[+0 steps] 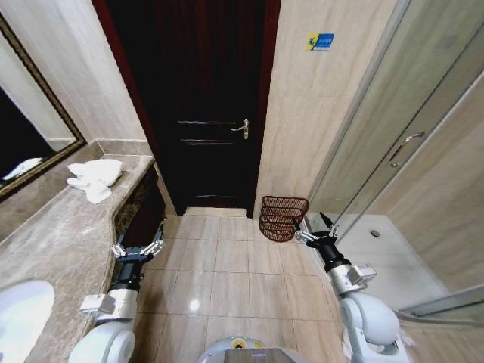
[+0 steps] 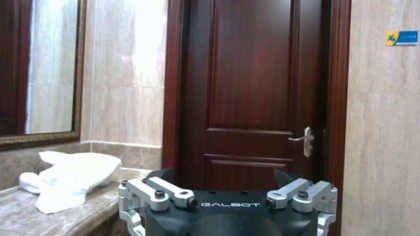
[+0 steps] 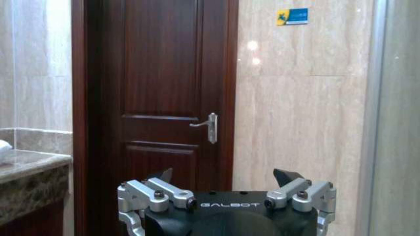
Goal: Discard the used towel into the hamper.
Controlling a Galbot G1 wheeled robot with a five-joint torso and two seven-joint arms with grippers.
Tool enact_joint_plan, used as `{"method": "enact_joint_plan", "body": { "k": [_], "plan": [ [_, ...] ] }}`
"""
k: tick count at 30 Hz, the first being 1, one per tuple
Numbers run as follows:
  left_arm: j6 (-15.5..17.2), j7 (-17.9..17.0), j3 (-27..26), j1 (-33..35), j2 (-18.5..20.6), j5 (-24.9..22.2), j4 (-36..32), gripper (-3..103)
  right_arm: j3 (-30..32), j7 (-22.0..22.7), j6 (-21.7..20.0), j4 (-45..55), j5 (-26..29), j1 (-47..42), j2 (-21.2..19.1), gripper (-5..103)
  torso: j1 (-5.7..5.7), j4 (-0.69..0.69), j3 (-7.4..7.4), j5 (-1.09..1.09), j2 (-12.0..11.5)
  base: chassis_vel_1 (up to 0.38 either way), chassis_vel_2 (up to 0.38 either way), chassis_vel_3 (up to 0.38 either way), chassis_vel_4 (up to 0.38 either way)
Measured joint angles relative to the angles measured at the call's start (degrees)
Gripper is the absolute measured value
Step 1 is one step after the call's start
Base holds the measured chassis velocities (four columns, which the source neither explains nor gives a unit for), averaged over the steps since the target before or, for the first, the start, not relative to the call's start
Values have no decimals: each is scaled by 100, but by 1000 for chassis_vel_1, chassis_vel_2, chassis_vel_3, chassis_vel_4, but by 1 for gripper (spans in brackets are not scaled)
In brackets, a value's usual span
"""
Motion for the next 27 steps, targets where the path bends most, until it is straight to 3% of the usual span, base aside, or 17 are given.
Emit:
{"method": "enact_joint_plan", "body": {
  "k": [14, 27],
  "plan": [
    [-228, 11, -27, 2, 3, 97, 132, 100, -4, -19, -19, -29, 16, 40, 46, 100, 0, 4, 0, 0, 0, 68, 62, 59, 64],
    [-168, 109, -45, 16, -15, 458, 112, 100, 65, -26, 1, -37, 65, -5, 47, 100, 0, 0, 0, 0, 0, 11, 9, 7, 10]
  ]
}}
